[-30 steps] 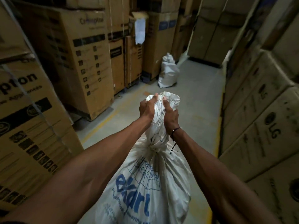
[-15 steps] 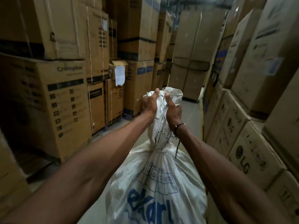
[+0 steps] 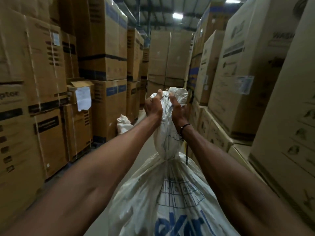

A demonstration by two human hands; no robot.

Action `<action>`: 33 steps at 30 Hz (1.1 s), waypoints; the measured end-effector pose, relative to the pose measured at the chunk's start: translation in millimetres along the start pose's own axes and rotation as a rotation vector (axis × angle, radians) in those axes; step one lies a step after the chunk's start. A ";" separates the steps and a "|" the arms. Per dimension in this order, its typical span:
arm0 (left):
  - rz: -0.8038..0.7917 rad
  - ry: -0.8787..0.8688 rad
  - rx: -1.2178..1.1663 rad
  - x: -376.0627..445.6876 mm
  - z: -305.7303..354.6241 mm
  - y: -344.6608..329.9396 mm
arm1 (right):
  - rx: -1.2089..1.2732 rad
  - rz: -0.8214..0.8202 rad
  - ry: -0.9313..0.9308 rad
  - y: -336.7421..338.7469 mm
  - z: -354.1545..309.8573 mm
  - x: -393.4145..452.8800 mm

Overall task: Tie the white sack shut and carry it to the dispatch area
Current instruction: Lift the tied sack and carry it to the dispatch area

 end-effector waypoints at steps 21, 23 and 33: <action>-0.037 -0.062 0.046 298.8 -119.3 -228.7 | 0.000 0.033 0.069 29.3 129.1 351.6; -0.006 -0.058 0.062 328.6 -129.7 -244.1 | 0.029 -0.012 0.037 22.8 153.7 394.2; 0.082 -0.105 0.066 492.8 -169.6 -298.6 | 0.087 -0.062 0.023 -29.3 238.4 571.3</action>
Point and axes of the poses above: each hand's wrist, its own x-axis towards the middle knuckle, its own y-axis out of the back of the hand, z = x × y, the point moved 7 cm from there along x, towards the middle knuckle, and after that the axes turned 7 degrees about x, right-handed, at the moved point
